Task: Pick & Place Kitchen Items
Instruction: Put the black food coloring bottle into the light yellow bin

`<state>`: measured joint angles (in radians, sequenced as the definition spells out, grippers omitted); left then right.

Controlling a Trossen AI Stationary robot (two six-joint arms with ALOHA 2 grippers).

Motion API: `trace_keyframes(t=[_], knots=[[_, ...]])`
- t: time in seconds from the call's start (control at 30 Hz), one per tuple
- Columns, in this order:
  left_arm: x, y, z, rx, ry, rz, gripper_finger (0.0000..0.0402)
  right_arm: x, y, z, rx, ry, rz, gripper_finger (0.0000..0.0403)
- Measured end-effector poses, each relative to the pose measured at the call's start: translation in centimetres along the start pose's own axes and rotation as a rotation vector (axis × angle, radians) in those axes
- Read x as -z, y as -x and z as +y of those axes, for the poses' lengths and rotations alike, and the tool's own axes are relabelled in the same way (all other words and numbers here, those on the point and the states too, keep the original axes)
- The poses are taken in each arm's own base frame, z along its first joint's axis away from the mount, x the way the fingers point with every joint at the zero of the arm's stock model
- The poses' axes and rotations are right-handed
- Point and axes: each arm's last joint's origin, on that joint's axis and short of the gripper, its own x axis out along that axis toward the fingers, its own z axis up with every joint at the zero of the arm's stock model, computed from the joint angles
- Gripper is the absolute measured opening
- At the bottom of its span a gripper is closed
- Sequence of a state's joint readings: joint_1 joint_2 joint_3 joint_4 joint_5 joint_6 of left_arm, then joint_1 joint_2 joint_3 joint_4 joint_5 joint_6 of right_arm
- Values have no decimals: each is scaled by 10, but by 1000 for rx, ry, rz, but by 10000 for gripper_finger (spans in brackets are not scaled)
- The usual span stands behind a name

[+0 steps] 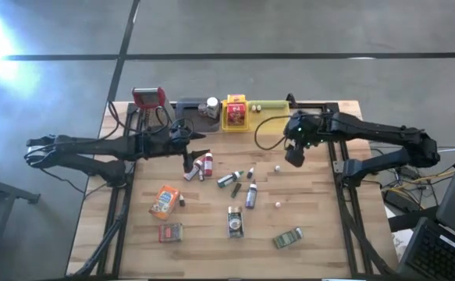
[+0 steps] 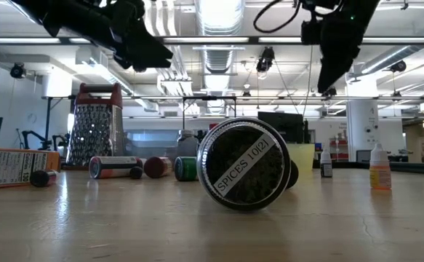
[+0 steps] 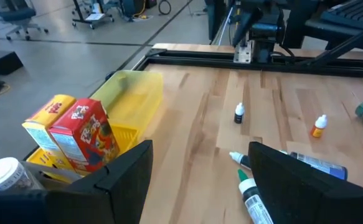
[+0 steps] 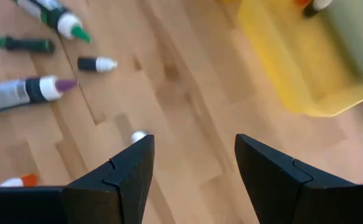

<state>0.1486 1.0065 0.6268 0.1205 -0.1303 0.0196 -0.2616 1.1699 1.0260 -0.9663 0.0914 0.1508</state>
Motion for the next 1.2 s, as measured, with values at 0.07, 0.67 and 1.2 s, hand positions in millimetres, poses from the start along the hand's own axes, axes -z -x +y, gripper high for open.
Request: trace_keyframes(t=[0.07,0.67,1.2], knots=[[1,0,0,0,4,3,268,1,-8,6,-16,22,36,214],[4,0,0,1,-7,18,268,2,-66,45,-48,208,228,191],[6,0,0,1,-14,36,268,8,-108,52,-33,229,309,163]])
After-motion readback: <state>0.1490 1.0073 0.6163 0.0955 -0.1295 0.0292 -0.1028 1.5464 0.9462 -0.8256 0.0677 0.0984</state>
